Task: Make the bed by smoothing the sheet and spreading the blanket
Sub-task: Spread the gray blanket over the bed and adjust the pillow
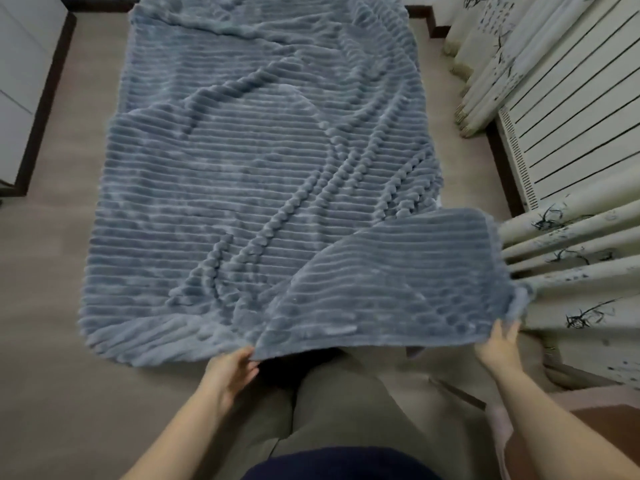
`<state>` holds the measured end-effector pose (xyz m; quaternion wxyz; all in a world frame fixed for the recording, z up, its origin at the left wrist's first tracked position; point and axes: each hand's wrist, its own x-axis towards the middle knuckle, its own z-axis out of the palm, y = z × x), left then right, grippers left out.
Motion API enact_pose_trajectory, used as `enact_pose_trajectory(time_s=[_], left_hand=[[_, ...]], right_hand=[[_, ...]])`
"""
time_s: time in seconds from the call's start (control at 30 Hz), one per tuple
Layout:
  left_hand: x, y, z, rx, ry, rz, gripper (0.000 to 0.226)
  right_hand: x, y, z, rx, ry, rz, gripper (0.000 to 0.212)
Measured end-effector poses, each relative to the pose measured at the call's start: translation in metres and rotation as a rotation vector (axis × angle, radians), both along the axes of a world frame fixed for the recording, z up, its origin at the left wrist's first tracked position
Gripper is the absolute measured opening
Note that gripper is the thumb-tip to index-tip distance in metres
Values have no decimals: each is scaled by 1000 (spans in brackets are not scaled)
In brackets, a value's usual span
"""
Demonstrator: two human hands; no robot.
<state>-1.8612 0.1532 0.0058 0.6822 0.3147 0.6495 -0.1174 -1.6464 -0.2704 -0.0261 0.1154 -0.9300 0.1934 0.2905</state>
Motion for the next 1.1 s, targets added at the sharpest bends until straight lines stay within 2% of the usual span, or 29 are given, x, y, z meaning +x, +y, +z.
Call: enact_pose_trajectory(time_s=[0.1, 0.17, 0.27, 0.4, 0.6, 0.77, 0.97, 1.1], left_hand=[[-6, -17, -3, 24, 93, -143, 23], [-8, -21, 0, 0, 86, -160, 20], [-13, -15, 4, -1, 1, -2, 19], [-36, 13, 6, 96, -27, 88, 21], [-112, 81, -5, 147, -56, 290, 26], [-182, 143, -18, 176, -80, 382, 25], [-280, 238, -29, 253, -54, 168, 20], [-316, 290, -33, 264, -57, 38, 24]], right_hand=[[-10, 24, -20, -13, 139, 115, 67], [-10, 56, -27, 29, 206, 225, 65], [-19, 120, -35, 146, 236, 382, 63], [-42, 214, -43, 257, 286, 666, 62], [-98, 338, -50, 250, 374, 1066, 58], [-150, 417, -55, 215, 397, 1118, 57], [-232, 521, -62, 149, 436, 1053, 59], [-282, 589, -72, 148, 480, 1048, 58]])
